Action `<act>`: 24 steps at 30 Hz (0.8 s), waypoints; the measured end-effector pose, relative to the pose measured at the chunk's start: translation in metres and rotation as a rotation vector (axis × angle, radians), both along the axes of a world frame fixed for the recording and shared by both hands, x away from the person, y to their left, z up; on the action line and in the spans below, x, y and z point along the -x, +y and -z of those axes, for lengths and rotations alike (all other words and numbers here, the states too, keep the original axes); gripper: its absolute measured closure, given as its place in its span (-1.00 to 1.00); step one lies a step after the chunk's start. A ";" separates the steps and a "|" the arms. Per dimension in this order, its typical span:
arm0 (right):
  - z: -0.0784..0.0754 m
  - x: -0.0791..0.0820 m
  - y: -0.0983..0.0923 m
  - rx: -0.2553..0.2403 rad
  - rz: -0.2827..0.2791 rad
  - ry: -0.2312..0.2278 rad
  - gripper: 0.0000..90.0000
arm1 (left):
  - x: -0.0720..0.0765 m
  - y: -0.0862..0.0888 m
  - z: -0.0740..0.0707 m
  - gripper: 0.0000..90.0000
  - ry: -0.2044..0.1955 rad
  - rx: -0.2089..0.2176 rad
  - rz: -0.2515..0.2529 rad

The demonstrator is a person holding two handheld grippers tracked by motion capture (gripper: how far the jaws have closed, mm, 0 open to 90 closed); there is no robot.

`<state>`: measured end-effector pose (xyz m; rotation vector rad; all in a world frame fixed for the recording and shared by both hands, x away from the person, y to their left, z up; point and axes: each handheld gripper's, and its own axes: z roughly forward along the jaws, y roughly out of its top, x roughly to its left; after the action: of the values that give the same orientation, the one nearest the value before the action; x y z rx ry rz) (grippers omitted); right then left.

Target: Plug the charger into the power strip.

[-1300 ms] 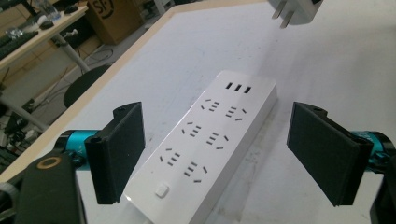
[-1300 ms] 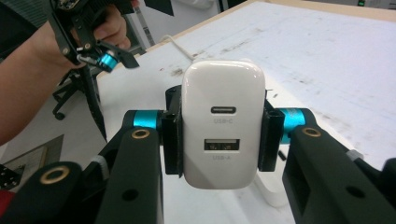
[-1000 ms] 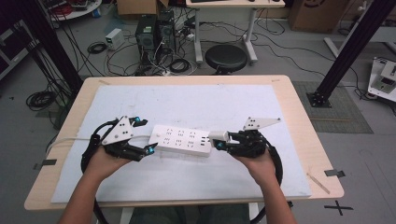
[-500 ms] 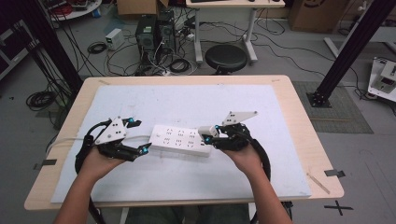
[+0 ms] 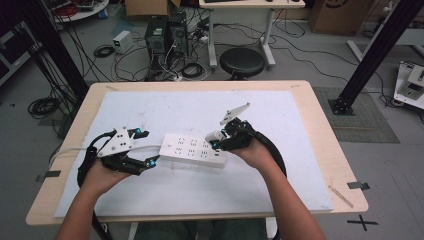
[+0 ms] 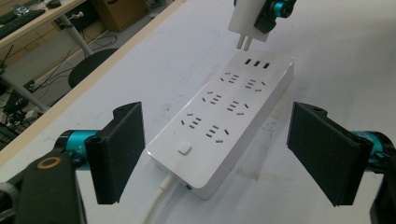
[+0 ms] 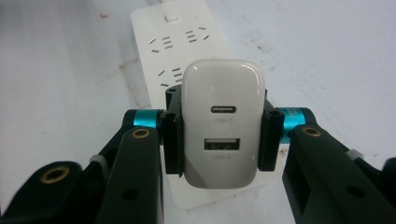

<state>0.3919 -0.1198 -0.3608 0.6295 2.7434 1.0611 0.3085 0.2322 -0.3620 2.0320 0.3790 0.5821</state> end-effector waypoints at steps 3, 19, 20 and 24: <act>-0.003 -0.008 0.009 0.066 -0.040 0.021 0.40 | 0.001 -0.001 0.001 -0.57 0.001 0.003 0.001; -0.007 -0.039 0.047 0.335 -0.196 0.099 0.41 | 0.002 0.001 0.007 -0.57 0.013 -0.007 0.007; -0.007 -0.040 0.049 0.345 -0.205 0.099 0.40 | 0.002 0.002 0.007 -0.57 0.014 -0.005 0.007; -0.006 -0.044 0.058 0.406 -0.230 0.106 0.41 | 0.002 0.004 0.008 -0.57 0.019 -0.004 0.003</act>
<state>0.4356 -0.0618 -0.3547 0.3232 3.0487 0.4825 0.3069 0.2359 -0.3703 2.0429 0.3863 0.5625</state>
